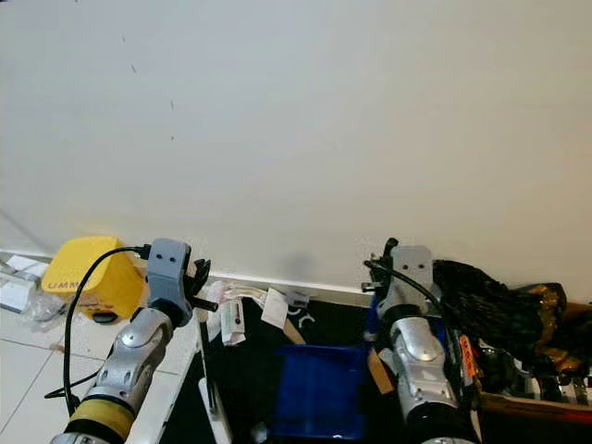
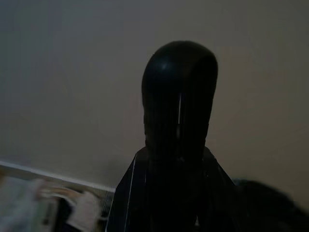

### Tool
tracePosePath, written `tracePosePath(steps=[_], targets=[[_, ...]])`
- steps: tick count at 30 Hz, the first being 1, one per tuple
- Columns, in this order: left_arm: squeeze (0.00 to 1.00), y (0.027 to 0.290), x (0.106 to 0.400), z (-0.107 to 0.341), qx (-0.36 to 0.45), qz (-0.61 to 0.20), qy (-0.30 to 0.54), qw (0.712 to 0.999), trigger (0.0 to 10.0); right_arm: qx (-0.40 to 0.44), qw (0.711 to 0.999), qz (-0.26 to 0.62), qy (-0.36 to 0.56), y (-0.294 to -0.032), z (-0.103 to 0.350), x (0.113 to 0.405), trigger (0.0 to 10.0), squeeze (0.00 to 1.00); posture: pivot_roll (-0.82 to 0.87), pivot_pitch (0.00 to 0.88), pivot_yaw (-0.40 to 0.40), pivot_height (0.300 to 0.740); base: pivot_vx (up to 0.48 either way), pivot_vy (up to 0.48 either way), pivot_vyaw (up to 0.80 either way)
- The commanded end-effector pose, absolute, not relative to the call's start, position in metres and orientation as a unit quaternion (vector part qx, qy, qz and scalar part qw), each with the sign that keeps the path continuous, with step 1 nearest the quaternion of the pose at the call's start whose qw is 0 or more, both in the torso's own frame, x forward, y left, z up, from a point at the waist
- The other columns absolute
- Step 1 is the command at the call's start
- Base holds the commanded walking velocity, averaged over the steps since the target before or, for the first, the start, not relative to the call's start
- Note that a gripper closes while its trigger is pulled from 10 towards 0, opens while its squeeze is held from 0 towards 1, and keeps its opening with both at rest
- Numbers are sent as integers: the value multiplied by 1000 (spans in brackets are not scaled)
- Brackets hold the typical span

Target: Sweep floor

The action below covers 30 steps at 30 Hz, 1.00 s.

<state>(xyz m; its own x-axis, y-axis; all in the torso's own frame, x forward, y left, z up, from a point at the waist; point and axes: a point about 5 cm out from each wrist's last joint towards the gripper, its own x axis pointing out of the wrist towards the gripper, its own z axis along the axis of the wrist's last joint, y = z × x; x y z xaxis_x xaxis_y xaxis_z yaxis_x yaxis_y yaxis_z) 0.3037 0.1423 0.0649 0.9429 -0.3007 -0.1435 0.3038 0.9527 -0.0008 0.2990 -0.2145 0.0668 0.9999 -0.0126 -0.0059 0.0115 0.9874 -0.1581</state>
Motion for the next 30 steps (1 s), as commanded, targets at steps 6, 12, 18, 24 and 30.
tracePosePath(steps=[6,12,18,24,30], targets=[[0,162,305,68,22,-167,62,984,10000,-82,997,4,-9,-213,68,299,10000,0,84,63,93,740,0,0,0],[16,177,305,65,47,-156,79,983,10000,-84,996,17,-6,-212,68,301,10000,0,99,106,97,740,0,0,0],[0,194,307,65,78,-157,88,981,10000,-109,991,72,10,-202,64,303,10000,0,106,137,103,740,0,0,0],[0,201,309,68,67,-166,72,981,10000,-119,989,85,16,-203,63,306,10000,0,110,143,99,740,0,0,0],[0,203,308,69,60,-180,62,980,10000,-114,991,73,-5,-199,69,311,10000,0,123,175,99,740,0,0,0]])
